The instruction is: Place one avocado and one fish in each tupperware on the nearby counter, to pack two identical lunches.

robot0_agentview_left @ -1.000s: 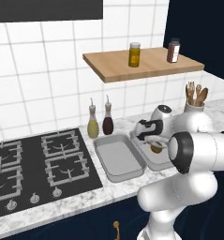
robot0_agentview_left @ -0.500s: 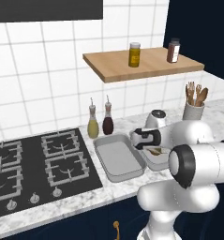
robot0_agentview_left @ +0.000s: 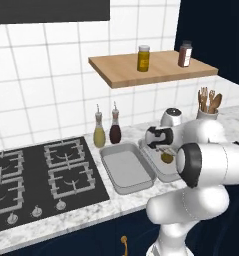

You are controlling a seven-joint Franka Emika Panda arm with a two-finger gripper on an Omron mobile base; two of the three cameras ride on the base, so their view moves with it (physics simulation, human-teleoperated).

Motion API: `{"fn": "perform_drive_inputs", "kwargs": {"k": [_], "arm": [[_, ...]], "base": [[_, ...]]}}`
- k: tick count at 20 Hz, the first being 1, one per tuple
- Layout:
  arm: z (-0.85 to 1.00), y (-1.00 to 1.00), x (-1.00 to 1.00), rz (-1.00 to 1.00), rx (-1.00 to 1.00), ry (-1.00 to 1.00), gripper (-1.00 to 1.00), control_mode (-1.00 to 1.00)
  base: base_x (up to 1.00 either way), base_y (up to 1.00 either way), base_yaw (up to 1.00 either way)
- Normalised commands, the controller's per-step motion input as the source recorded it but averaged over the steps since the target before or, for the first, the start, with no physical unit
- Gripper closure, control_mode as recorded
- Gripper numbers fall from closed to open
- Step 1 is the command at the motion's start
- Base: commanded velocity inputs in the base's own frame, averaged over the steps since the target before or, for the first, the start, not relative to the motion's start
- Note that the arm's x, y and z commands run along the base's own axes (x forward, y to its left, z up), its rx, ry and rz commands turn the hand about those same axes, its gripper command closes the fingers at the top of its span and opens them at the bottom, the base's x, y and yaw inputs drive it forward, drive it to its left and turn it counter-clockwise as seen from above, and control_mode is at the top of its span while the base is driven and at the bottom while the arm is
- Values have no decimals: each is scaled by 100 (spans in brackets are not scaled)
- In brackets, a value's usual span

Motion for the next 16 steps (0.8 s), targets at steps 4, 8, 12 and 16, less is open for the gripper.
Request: {"fn": "perform_drive_inputs", "kwargs": {"k": [4, 8, 12, 16], "arm": [[100, 91, -71, 0, -20, -20, 100, -100], [27, 41, -34, -1, -9, 11, 100, -100], [-48, -4, 23, -1, 4, 25, 100, -100], [-32, -22, 57, 0, 14, 14, 100, -100]], "base": [[0, 0, 0], [0, 0, 0], [0, 0, 0], [0, 0, 0]]}}
